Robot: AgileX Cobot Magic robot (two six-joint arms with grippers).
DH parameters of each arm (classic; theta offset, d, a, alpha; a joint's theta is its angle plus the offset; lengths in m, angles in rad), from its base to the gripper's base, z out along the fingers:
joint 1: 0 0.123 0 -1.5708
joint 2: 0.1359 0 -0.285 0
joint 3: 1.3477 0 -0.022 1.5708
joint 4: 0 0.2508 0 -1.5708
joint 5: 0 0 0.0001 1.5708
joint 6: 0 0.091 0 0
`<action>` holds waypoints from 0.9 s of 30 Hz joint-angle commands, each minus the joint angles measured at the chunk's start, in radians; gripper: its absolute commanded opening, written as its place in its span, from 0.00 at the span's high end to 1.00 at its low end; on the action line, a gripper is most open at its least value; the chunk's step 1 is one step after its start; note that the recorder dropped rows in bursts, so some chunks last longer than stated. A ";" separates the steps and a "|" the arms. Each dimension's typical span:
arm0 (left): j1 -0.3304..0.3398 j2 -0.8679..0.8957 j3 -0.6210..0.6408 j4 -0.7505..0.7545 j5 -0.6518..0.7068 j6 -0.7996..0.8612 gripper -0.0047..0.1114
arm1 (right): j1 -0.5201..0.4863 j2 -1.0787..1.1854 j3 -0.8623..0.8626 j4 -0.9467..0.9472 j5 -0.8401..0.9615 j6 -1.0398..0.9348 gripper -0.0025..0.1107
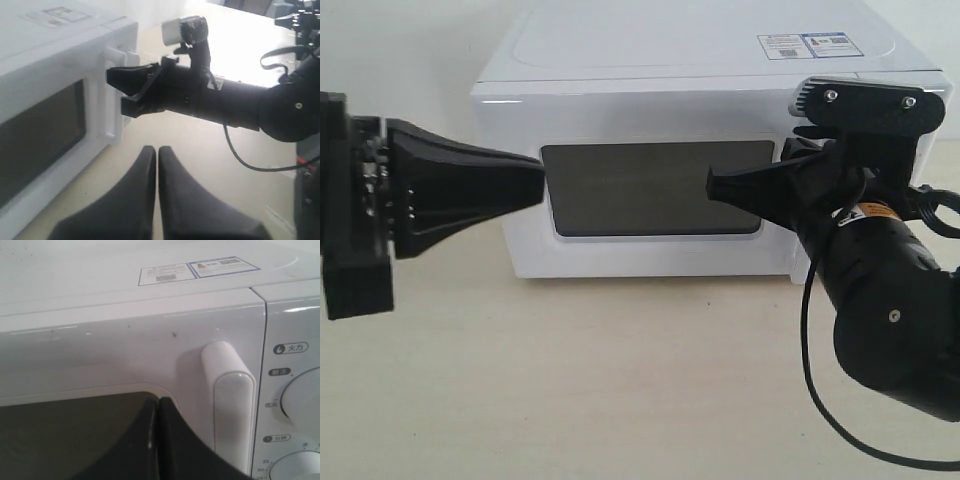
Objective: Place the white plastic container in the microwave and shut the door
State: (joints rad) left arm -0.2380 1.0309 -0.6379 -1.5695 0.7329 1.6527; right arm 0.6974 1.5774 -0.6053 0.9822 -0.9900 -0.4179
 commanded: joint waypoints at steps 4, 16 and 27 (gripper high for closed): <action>-0.004 -0.399 0.161 0.206 -0.528 -0.361 0.93 | 0.001 -0.010 0.006 0.000 -0.007 -0.004 0.98; 0.069 -0.824 0.459 0.194 -0.912 -0.374 0.93 | 0.001 -0.010 0.006 -0.004 -0.029 -0.003 0.98; 0.081 -1.019 0.459 0.194 -0.914 -0.374 0.93 | 0.001 -0.010 0.006 -0.004 -0.029 -0.003 0.98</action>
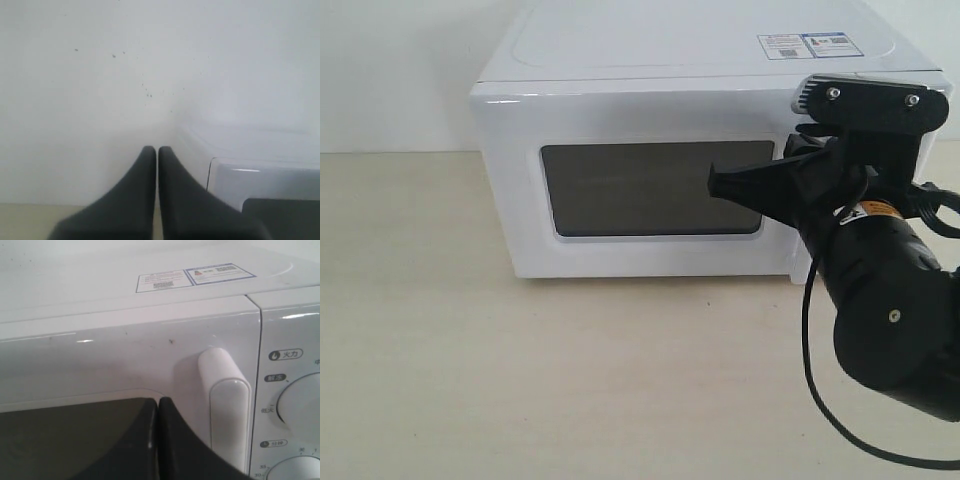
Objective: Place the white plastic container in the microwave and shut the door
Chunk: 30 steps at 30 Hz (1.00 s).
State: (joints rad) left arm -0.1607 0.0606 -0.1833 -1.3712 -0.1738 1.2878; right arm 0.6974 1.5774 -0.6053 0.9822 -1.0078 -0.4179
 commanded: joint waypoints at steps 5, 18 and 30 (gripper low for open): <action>0.003 -0.061 0.005 -0.004 -0.007 -0.009 0.93 | 0.001 -0.010 0.006 -0.004 -0.012 -0.003 0.98; 0.003 -0.061 0.005 0.042 0.074 -0.032 0.93 | 0.001 -0.010 0.006 -0.004 -0.012 -0.003 0.98; 0.003 -0.061 0.150 1.264 0.108 -1.288 0.93 | 0.001 -0.010 0.006 -0.004 -0.012 -0.003 0.98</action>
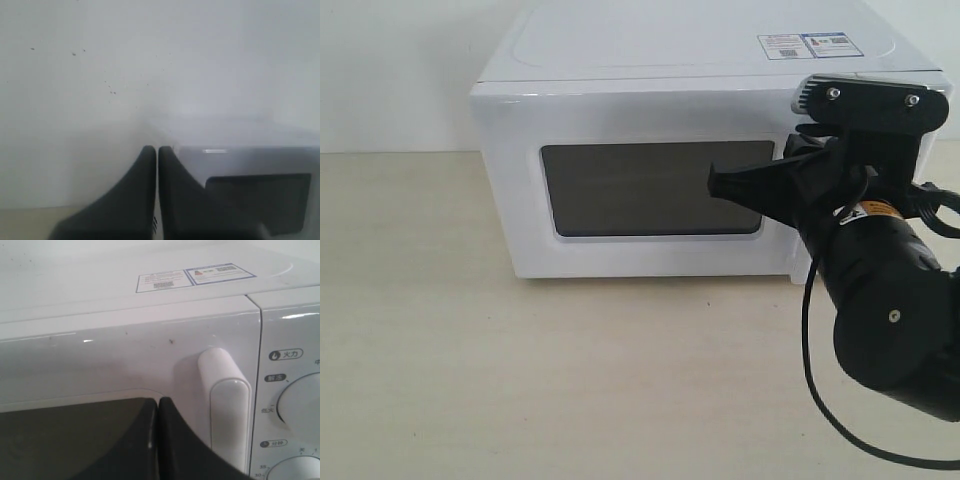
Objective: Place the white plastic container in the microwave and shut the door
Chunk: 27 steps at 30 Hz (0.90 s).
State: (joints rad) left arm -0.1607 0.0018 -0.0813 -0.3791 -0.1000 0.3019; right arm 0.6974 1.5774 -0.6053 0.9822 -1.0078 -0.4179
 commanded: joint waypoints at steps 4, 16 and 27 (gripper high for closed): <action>0.025 -0.002 0.057 0.272 0.122 -0.311 0.93 | 0.001 -0.010 0.006 -0.004 -0.012 -0.003 0.98; 0.075 -0.002 0.081 0.314 0.292 -0.321 0.93 | 0.001 -0.010 0.006 -0.004 -0.012 -0.003 0.98; 0.130 -0.002 0.081 0.329 0.407 -0.370 0.93 | 0.001 -0.010 0.006 -0.004 -0.012 -0.003 0.98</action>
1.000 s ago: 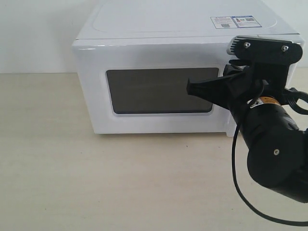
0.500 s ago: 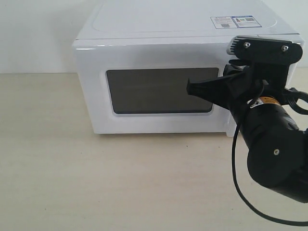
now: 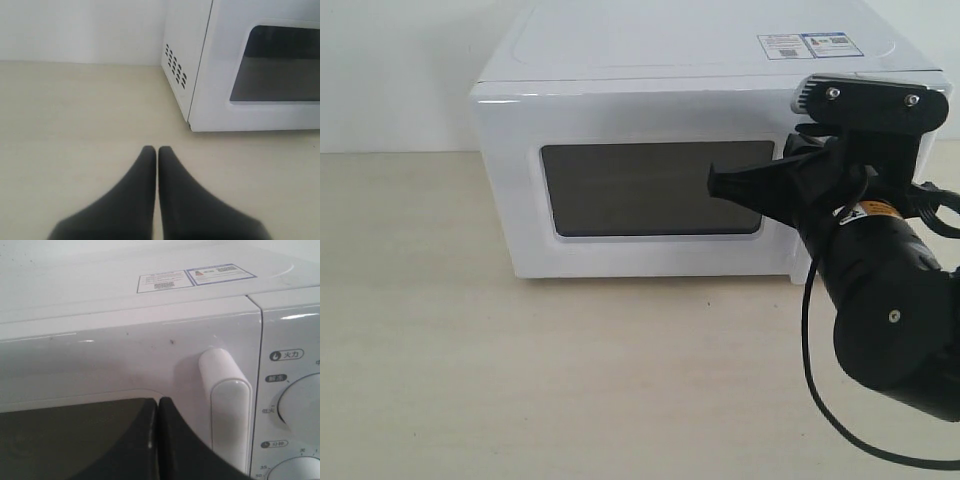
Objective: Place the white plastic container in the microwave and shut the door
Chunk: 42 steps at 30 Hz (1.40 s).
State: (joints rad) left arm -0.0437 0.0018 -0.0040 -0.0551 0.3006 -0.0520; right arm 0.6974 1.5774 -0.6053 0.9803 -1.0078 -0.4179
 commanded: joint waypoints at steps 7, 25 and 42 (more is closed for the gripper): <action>0.013 -0.002 0.004 0.017 0.002 -0.012 0.93 | 0.001 -0.010 0.006 -0.002 -0.012 -0.003 0.98; 0.013 -0.002 0.004 0.017 0.002 -0.009 0.93 | 0.001 -0.010 0.006 -0.002 -0.012 -0.003 0.98; 0.013 -0.002 0.004 0.017 0.002 -0.008 0.93 | 0.001 -0.010 0.006 0.002 -0.064 -0.068 0.98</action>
State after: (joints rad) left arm -0.0344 0.0018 -0.0040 -0.0415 0.3051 -0.0584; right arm 0.6974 1.5774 -0.6053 0.9803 -1.0599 -0.4744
